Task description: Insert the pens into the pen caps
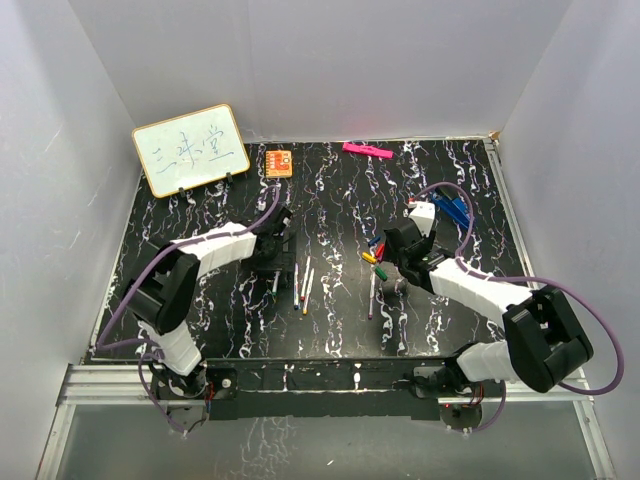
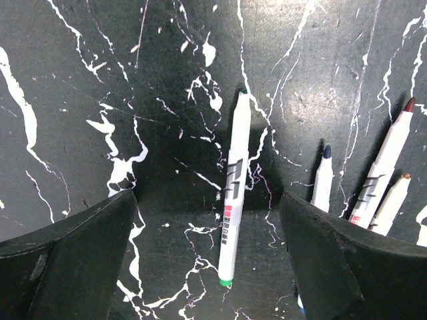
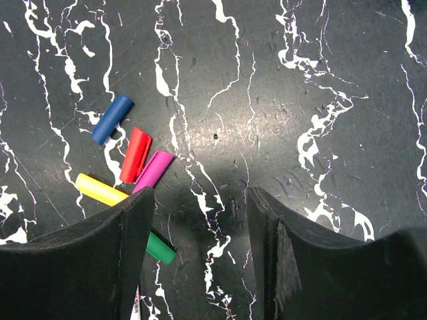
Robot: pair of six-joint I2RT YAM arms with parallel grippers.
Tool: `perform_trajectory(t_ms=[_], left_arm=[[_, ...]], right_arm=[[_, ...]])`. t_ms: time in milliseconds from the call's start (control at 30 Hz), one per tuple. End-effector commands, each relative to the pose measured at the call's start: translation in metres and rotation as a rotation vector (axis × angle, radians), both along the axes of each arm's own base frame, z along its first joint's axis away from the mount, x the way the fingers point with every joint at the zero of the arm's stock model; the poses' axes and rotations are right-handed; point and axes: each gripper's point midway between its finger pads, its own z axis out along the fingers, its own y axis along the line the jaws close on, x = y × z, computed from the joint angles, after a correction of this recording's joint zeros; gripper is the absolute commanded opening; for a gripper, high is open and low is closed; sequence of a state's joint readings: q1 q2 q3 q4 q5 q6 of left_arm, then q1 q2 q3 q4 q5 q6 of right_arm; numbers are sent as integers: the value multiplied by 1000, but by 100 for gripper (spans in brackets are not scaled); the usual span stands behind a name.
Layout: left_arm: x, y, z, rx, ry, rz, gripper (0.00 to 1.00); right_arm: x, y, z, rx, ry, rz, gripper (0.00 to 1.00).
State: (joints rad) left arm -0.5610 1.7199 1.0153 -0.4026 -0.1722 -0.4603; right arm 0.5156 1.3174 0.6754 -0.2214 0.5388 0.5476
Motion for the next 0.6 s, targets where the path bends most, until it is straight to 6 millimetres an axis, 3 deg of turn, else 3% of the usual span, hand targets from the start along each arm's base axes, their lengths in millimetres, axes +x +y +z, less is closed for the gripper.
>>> perform_trajectory(t_ms=[0, 333, 400, 567], left_arm=[[-21, 19, -14, 109, 131, -22, 88], [-37, 26, -16, 154, 230, -41, 69], [-39, 26, -19, 158, 247, -37, 57], [-46, 24, -29, 140, 280, -33, 45]], right_arm=[[14, 6, 22, 37, -69, -3, 56], [15, 6, 31, 44, -97, -3, 58], [16, 6, 33, 42, -100, 0, 58], [18, 6, 38, 43, -111, 1, 58]])
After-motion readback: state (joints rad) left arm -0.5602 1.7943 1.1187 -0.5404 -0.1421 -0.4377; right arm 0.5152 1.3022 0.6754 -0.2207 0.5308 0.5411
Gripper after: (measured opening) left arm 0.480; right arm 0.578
